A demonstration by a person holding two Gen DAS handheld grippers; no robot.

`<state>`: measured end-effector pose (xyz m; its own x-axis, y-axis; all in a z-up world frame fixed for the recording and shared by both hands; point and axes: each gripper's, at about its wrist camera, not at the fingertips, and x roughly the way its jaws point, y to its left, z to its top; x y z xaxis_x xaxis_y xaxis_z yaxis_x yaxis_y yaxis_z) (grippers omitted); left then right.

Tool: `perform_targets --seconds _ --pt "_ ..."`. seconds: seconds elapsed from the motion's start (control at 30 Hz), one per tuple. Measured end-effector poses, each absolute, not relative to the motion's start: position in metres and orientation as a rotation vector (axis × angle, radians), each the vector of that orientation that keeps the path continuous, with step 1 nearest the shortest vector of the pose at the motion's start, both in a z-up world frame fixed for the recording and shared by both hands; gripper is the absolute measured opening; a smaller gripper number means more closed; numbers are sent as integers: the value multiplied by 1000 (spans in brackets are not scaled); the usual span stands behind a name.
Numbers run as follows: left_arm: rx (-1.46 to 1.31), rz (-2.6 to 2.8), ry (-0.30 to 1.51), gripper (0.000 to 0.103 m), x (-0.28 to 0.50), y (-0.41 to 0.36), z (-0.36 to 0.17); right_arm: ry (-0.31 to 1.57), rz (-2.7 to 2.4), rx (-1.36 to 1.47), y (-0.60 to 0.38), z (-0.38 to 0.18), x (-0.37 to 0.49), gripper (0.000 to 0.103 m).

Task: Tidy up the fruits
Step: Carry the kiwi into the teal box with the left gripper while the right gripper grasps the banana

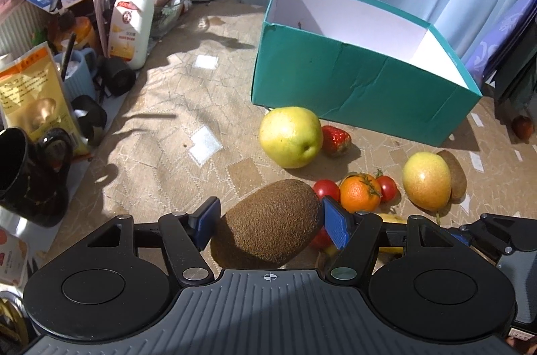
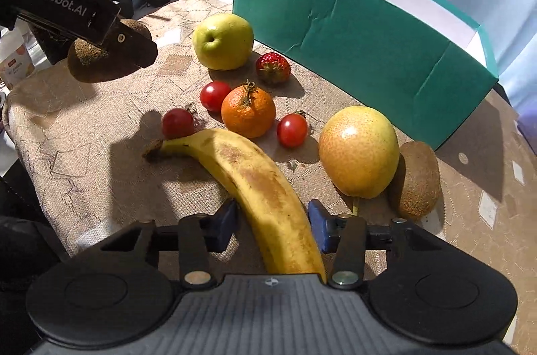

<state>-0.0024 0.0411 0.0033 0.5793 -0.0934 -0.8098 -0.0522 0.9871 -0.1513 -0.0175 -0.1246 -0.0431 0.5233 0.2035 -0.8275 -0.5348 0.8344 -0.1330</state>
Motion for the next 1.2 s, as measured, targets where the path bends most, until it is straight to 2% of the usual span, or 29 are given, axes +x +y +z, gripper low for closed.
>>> perform_targets --seconds 0.17,0.7,1.2 --pt "-161 -34 936 71 -1 38 12 906 413 -355 -131 -41 -23 34" --pt "-141 -74 814 71 32 19 70 835 395 -157 -157 -14 -48 33" --pt "-89 -30 745 71 138 -16 75 777 303 -8 -193 10 -54 34"
